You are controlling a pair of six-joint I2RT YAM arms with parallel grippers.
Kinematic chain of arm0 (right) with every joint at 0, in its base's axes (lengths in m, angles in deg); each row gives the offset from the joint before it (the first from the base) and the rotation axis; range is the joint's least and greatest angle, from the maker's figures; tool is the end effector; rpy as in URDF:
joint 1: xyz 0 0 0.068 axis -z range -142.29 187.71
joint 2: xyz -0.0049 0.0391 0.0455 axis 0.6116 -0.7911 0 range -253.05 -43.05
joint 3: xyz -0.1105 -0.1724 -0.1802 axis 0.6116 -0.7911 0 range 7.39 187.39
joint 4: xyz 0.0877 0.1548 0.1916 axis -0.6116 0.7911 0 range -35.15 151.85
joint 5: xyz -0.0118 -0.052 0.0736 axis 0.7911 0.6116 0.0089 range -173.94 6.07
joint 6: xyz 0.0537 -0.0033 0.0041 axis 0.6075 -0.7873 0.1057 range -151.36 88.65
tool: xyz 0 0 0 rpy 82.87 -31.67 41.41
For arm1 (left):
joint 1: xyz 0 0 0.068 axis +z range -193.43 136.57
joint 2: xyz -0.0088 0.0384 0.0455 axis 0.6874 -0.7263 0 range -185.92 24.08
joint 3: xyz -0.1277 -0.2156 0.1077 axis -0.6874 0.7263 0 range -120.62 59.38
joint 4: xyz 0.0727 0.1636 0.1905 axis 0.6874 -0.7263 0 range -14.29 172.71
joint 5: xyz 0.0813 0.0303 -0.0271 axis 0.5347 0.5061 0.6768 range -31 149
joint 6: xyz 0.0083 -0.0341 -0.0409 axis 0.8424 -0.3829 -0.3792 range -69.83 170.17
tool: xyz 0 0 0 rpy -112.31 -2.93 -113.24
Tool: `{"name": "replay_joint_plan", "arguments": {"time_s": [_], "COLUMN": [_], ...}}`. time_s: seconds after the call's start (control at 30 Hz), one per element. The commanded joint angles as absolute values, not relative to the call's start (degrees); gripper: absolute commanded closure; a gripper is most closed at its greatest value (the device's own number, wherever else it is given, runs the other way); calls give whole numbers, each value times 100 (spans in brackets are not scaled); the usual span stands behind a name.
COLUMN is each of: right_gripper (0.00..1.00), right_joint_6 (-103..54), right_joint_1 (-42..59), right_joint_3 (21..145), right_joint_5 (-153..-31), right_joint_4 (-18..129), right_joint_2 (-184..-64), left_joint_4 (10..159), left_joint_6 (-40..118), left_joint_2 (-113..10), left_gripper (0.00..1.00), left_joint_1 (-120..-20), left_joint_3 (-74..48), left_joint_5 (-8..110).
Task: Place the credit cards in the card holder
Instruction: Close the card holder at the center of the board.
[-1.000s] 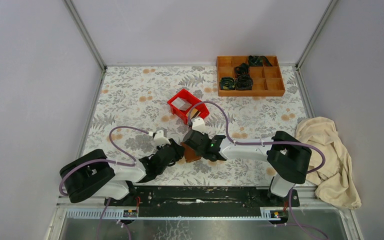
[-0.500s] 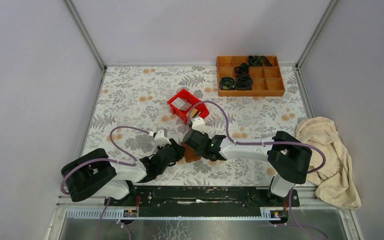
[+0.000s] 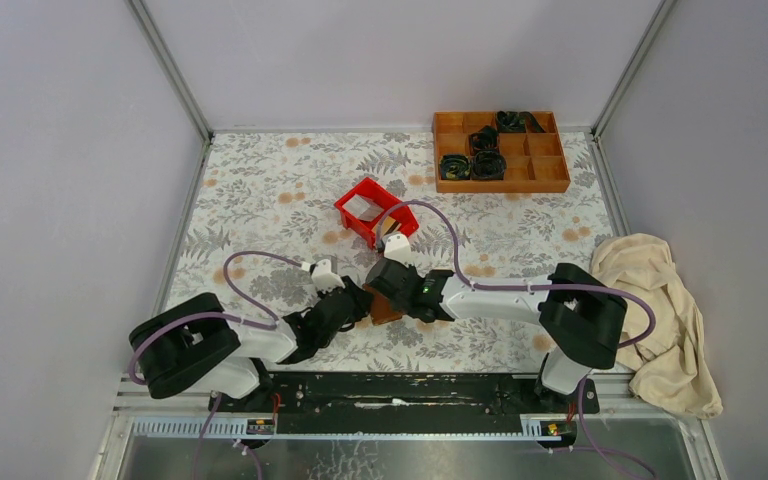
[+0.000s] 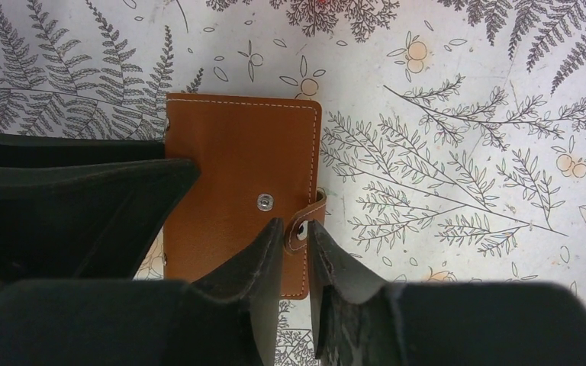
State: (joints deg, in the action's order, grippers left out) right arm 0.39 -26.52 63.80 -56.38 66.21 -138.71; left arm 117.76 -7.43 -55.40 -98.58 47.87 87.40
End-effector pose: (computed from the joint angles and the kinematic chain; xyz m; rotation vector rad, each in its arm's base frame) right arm 0.1630 0.2997 0.1860 -0.4550 2.2930 0.2372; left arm 0.1326 -0.1607 0.1112 -0.3368 2.1124 -0.6629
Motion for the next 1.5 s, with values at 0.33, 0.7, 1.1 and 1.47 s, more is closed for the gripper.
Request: {"name": "replay_joint_plan", "arguments": {"time_s": [0.33,0.7,1.1,1.47], "right_gripper": [89,96,98,99], "right_joint_6": [-16,-51,-42,-18], "right_joint_1": [-2737,-2739,-2733,-2733], "right_joint_3": [6675,6833,6938,6936], "right_joint_5": [-5473,-5502,-5499,-5576], "right_joint_4": [6593,6635,6715,6730], "right_joint_2": [-13739,-13920,-14274,-14369], "left_joint_4": [11675,11646,11601,11602], "left_joint_6": [-757,-726,-696,-698], "left_joint_2": [-5722,-5754,-5722,-5762], "left_gripper": [65,65,66,66], "left_joint_1": [-9950,-10012,-10058,-10080], "left_joint_3": [4750,4701,4661,4647], "left_joint_5": [8667,8638,8668,8673]}}
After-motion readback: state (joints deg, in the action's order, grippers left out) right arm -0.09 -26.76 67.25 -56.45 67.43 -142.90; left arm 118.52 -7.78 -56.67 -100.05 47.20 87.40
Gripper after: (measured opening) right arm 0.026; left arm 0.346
